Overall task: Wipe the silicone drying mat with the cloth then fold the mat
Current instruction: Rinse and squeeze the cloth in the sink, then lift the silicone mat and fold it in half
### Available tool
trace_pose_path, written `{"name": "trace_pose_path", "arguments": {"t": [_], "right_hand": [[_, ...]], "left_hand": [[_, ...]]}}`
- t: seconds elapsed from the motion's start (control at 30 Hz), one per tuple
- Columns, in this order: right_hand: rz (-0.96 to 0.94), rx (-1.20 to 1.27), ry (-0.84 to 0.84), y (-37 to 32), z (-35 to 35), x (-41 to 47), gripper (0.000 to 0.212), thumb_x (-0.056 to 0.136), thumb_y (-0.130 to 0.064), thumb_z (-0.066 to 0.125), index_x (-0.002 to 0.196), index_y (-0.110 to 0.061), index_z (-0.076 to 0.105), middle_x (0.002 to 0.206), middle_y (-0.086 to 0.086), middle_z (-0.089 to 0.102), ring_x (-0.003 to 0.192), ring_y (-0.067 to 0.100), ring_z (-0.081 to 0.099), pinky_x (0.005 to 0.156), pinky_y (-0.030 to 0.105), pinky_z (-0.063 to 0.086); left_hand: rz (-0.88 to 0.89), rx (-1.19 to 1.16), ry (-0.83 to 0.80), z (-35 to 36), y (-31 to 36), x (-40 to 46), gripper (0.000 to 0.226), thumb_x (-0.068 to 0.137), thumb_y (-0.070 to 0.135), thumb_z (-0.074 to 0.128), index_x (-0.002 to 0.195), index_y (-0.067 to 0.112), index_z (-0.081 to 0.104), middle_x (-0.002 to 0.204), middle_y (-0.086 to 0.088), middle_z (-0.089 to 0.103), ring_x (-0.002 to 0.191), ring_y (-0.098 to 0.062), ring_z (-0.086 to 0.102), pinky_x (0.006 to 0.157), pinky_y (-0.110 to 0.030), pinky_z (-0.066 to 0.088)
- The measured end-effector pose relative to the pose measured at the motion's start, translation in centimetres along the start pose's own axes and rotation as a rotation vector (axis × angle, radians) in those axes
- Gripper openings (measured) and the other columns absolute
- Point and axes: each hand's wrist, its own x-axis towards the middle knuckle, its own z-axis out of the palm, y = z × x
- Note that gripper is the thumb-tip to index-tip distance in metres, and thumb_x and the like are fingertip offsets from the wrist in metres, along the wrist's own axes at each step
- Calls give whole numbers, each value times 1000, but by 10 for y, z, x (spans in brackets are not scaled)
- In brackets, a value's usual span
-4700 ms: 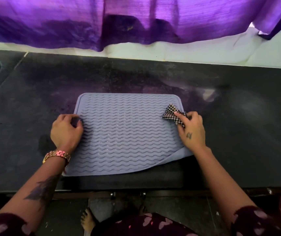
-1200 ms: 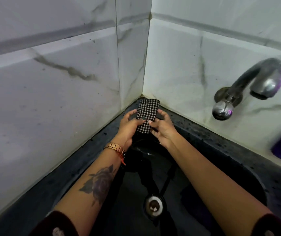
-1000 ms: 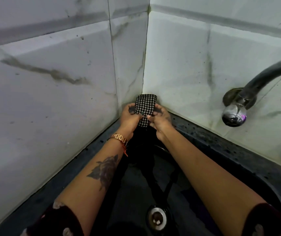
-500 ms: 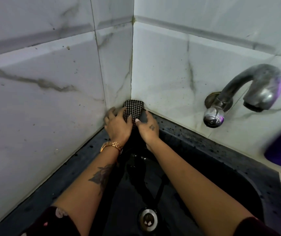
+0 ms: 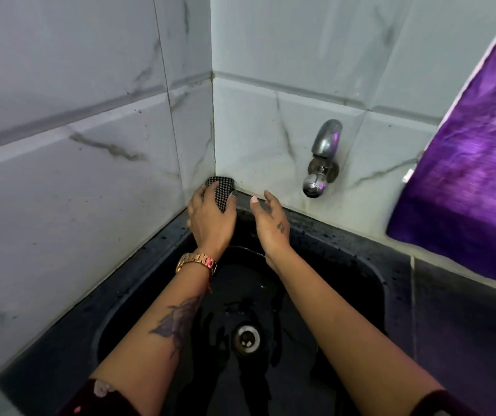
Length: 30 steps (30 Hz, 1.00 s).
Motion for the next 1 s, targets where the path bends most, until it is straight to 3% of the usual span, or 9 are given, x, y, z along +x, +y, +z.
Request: {"name": "trace_pose_path", "arguments": {"t": [0.27, 0.4, 0.5, 0.73, 1.0], "right_hand": [[-41, 100, 85, -17, -81, -67, 50, 91, -41, 54, 137, -27, 41, 143, 3, 41, 127, 16, 42, 102, 27, 35], [-79, 121, 151, -17, -130, -99, 48, 91, -40, 53, 135, -25, 43, 140, 3, 45, 114, 8, 45, 92, 21, 33], [-93, 130, 188, -10, -171, -126, 47, 91, -40, 53, 135, -26, 44, 138, 2, 46, 109, 6, 43, 93, 22, 34], [-51, 153, 295, 14, -265, -189, 45, 90, -38, 55, 133, -24, 47, 135, 3, 50, 123, 15, 47, 107, 34, 36], [27, 182, 402, 52, -373, -279, 42, 89, -40, 56, 128, -27, 51, 133, -1, 50, 120, 11, 48, 104, 38, 39]], "left_hand": [[69, -96, -47, -10, 54, -90, 52, 90, 43, 52, 137, 22, 44, 147, -3, 36, 134, -26, 32, 107, -45, 27], [105, -128, -82, -4, 82, -136, 52, 90, 47, 51, 136, 24, 44, 148, -2, 35, 134, -27, 33, 109, -47, 28], [134, -146, -116, 5, 101, -176, 52, 89, 49, 51, 136, 25, 45, 148, -2, 36, 134, -26, 33, 108, -46, 29], [157, -211, -208, 29, 138, -278, 51, 89, 44, 54, 135, 23, 45, 145, 0, 39, 131, -23, 38, 107, -46, 33], [166, -252, -337, 58, 175, -407, 50, 89, 40, 55, 135, 23, 46, 143, -2, 40, 130, -22, 40, 107, -47, 35]]}}
